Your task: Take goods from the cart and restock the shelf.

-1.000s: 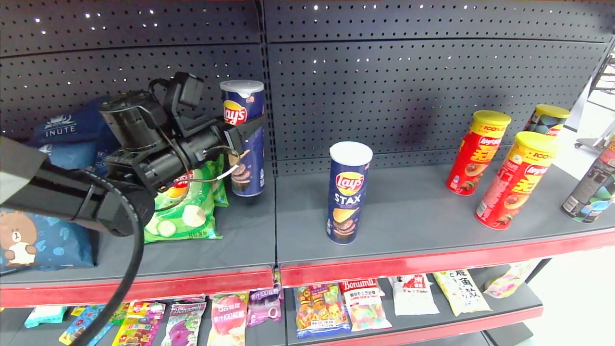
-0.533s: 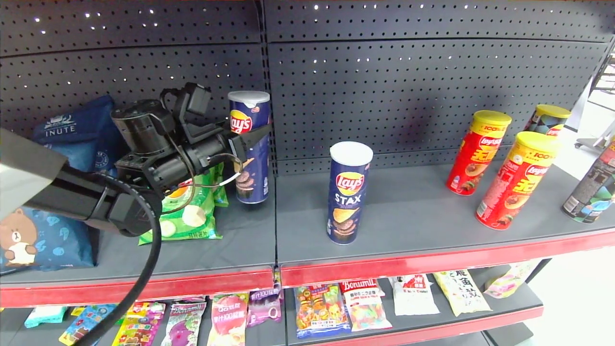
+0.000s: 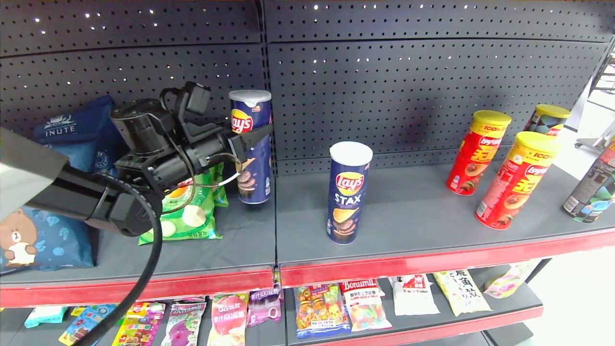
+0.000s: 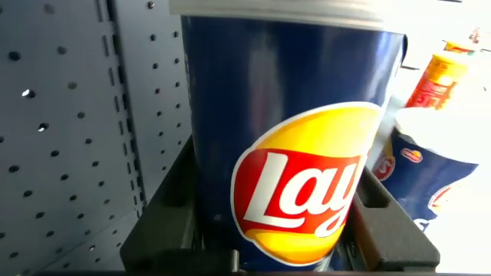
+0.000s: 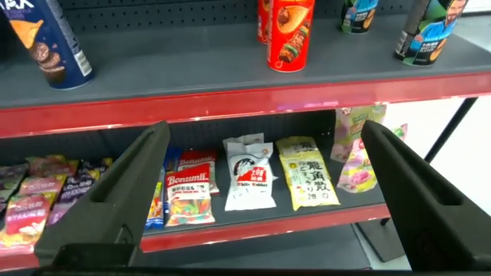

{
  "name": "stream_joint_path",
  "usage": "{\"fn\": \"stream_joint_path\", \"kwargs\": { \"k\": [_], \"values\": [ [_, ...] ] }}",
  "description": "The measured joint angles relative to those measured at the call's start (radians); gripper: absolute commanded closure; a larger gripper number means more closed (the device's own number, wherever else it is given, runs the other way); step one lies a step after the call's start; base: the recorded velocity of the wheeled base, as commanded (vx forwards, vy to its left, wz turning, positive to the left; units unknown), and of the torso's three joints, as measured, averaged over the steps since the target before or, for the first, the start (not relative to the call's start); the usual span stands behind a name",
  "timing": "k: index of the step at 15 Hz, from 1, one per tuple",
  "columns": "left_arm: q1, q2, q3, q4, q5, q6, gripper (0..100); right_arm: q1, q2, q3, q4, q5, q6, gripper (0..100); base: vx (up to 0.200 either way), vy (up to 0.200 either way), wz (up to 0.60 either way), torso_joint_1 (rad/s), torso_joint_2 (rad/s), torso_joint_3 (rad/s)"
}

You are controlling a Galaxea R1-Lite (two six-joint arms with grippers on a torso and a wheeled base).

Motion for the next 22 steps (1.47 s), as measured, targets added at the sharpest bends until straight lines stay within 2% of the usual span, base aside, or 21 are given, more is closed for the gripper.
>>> {"fn": "stream_joint_path", "kwargs": {
  "k": [3,5,7,9,12,13,15,22],
  "values": [
    [0.006,0.016,-0.002,-0.006,-0.007,0.0,100,0.0,0.0,0.001,0.0,-0.008,0.011,0,0.0,0.0,0.0,0.0,0.0,0.0],
    [0.013,0.033,-0.005,-0.029,-0.053,-0.015,100,-0.001,0.0,0.001,0.0,-0.003,0.007,0,0.0,0.0,0.0,0.0,0.0,0.0],
    [0.017,0.051,-0.014,-0.033,-0.073,-0.017,100,0.0,0.0,0.001,0.0,-0.004,0.007,0,0.0,0.0,0.0,0.0,0.0,0.0],
    [0.017,0.077,-0.04,-0.05,-0.073,-0.016,100,0.0,-0.001,0.001,0.0,-0.005,0.008,0,0.0,0.0,0.0,0.0,0.0,0.0],
    [0.015,0.133,-0.108,-0.142,-0.064,-0.022,100,-0.001,-0.001,0.001,0.0,-0.005,0.009,0,0.0,0.0,0.0,0.0,0.0,0.0],
    [0.014,0.144,-0.115,-0.142,-0.065,-0.026,100,-0.001,-0.001,0.001,0.0,-0.005,0.009,0,0.0,0.0,0.0,0.0,0.0,0.0],
    [0.011,0.158,-0.127,-0.144,-0.065,-0.06,100,0.0,-0.001,0.001,0.0,-0.005,0.009,0,0.0,0.0,0.0,0.0,0.0,0.0],
    [0.012,0.215,-0.18,-0.191,-0.104,-0.066,100,0.0,-0.001,0.001,0.0,-0.005,0.009,0,0.0,0.0,0.0,0.0,0.0,0.0]
  ]
}}
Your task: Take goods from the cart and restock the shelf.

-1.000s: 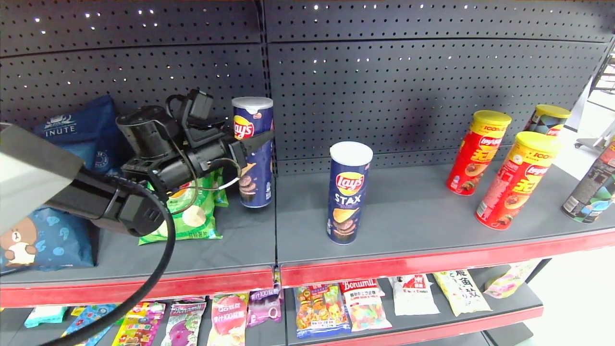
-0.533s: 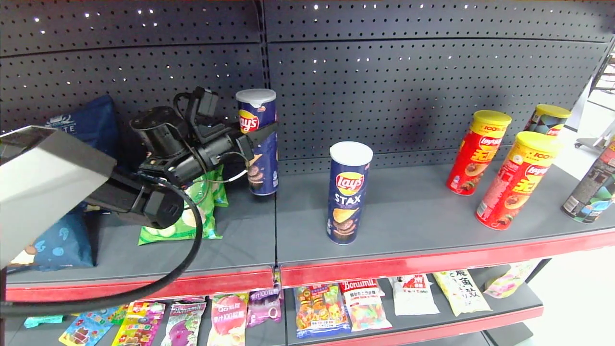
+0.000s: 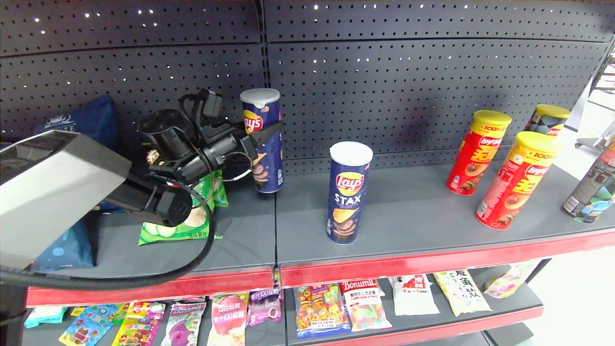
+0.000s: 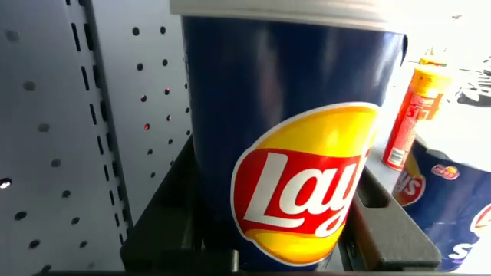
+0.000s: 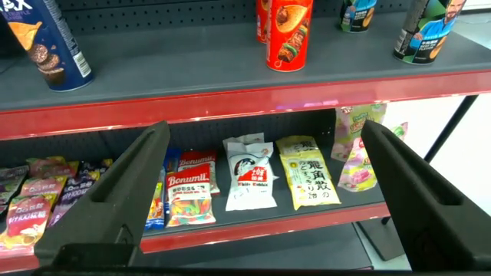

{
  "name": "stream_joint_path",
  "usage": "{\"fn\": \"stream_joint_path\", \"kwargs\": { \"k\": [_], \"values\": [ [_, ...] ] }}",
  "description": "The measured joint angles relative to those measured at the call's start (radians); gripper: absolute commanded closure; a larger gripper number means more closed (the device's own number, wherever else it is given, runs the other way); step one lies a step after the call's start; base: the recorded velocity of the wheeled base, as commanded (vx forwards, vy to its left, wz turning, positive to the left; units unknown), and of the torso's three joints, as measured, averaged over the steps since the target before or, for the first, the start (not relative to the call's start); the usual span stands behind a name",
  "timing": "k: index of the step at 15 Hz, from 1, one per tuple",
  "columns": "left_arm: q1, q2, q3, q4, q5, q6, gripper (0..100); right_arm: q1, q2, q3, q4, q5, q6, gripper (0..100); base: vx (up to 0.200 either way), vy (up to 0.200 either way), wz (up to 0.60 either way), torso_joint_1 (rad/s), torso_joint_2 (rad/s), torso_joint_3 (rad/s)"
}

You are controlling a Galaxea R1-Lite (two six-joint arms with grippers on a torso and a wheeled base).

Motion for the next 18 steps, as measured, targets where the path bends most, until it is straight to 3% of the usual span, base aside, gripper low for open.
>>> {"fn": "stream_joint_path", "kwargs": {
  "k": [3,8,13,15,18],
  "values": [
    [-0.003,0.03,-0.032,0.067,-0.032,0.004,100,0.0,0.0,0.0,0.0,0.0,0.0,0,0.0,0.0,0.0,0.0,0.0,0.0],
    [-0.051,0.098,-0.173,0.174,-0.039,0.004,100,0.0,0.0,0.0,0.0,0.0,0.0,0,0.0,0.0,0.0,0.0,0.0,0.0],
    [-0.074,0.141,-0.264,0.21,-0.073,0.008,100,0.0,0.0,0.0,0.0,0.0,0.0,0,0.0,0.0,0.0,0.0,0.0,0.0],
    [-0.076,0.164,-0.301,0.211,-0.101,0.013,100,0.0,0.0,0.0,0.0,0.0,0.0,0,0.0,0.0,0.0,0.0,0.0,0.0],
    [-0.077,0.199,-0.35,0.234,-0.191,0.043,100,0.0,0.0,0.0,0.0,0.0,0.0,0,0.0,0.0,0.0,0.0,0.0,0.0]
  ]
}}
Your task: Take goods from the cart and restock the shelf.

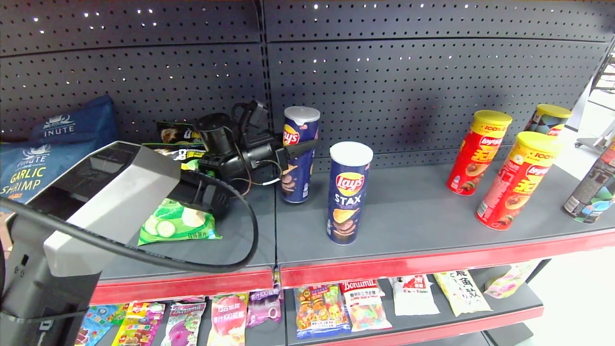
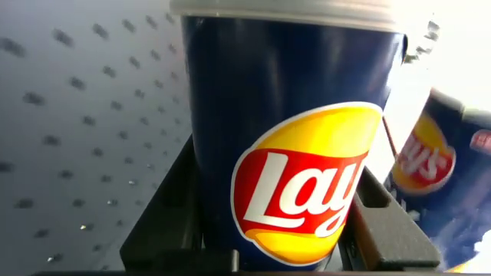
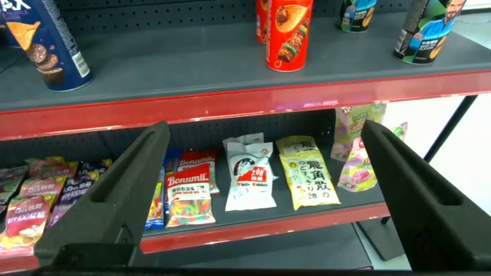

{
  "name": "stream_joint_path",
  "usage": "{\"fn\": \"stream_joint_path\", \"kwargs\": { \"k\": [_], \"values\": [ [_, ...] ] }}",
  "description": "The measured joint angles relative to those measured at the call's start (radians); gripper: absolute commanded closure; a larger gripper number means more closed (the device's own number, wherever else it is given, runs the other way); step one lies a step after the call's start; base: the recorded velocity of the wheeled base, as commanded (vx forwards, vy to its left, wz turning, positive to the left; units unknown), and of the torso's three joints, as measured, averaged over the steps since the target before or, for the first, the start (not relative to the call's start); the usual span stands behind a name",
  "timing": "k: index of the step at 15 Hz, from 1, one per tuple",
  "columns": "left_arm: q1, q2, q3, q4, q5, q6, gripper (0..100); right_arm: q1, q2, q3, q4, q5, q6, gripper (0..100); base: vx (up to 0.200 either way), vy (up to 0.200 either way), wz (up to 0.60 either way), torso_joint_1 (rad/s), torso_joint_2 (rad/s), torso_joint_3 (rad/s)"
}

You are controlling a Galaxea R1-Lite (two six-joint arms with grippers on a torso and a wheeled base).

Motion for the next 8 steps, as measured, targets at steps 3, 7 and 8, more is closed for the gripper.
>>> {"fn": "stream_joint_path", "kwargs": {
  "k": [3,7,8],
  "values": [
    [-0.002,0.028,-0.026,-0.042,-0.051,0.0,100,0.001,0.0,0.0,0.0,0.0,0.0,0,0.0,0.0,0.0,0.0,0.0,0.0],
    [-0.017,0.073,-0.059,-0.068,-0.06,-0.004,100,0.0,0.0,0.0,0.0,0.0,0.0,0,0.0,0.0,0.0,0.0,0.0,0.0],
    [-0.022,0.085,-0.077,-0.069,-0.061,-0.005,100,0.001,0.0,0.0,0.0,0.0,0.0,0,0.0,0.0,0.0,0.0,0.0,0.0]
  ]
}}
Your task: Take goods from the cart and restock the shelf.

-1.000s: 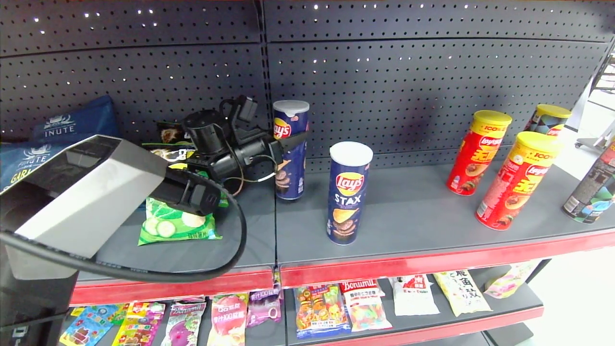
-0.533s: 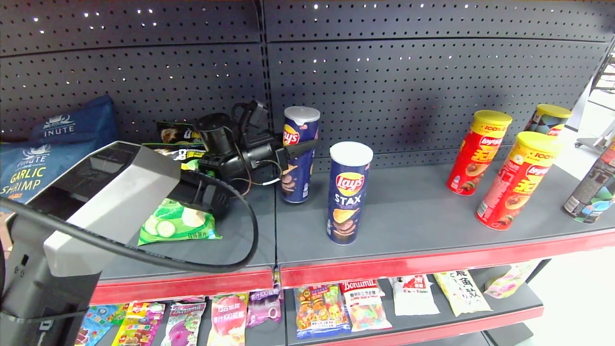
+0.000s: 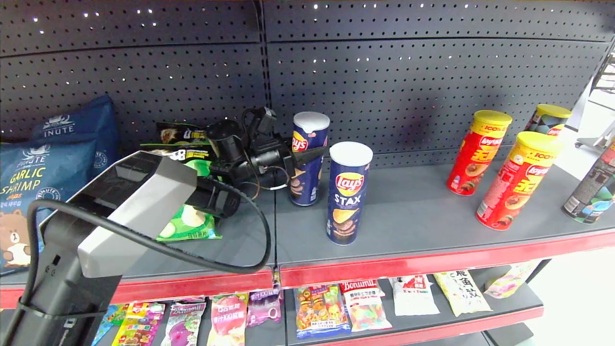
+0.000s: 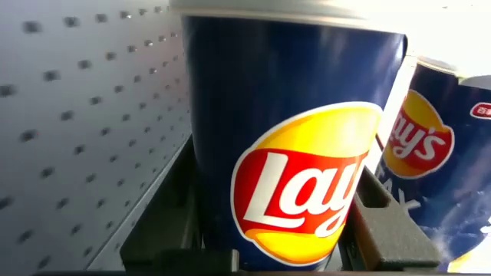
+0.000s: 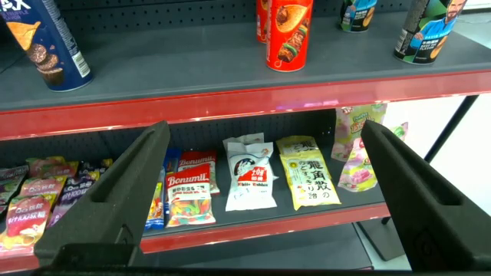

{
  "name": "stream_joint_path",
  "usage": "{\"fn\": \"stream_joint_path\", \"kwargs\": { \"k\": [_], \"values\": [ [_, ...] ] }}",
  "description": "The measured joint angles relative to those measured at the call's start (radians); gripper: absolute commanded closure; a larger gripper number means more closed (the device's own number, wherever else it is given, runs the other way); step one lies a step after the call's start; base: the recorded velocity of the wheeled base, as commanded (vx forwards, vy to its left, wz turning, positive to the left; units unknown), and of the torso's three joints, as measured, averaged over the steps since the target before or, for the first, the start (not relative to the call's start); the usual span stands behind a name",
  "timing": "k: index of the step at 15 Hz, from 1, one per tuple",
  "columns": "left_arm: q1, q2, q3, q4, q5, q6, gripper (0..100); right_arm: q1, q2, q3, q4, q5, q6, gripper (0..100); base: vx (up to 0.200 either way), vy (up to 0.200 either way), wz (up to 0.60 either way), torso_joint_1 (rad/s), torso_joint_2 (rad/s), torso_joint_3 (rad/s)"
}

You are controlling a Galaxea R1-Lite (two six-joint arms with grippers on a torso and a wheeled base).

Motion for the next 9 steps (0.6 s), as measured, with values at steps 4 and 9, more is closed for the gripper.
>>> {"fn": "stream_joint_path", "kwargs": {
  "k": [4,9],
  "values": [
    [-0.014,0.034,-0.048,0.009,-0.026,-0.011,100,-0.001,0.0,0.0,0.0,0.0,0.0,0,0.0,0.0,0.0,0.0,0.0,0.0],
    [-0.014,0.064,-0.099,0.003,-0.028,-0.05,100,0.0,0.0,0.0,0.0,0.0,0.0,0,0.0,0.0,0.0,0.0,0.0,0.0]
  ]
}}
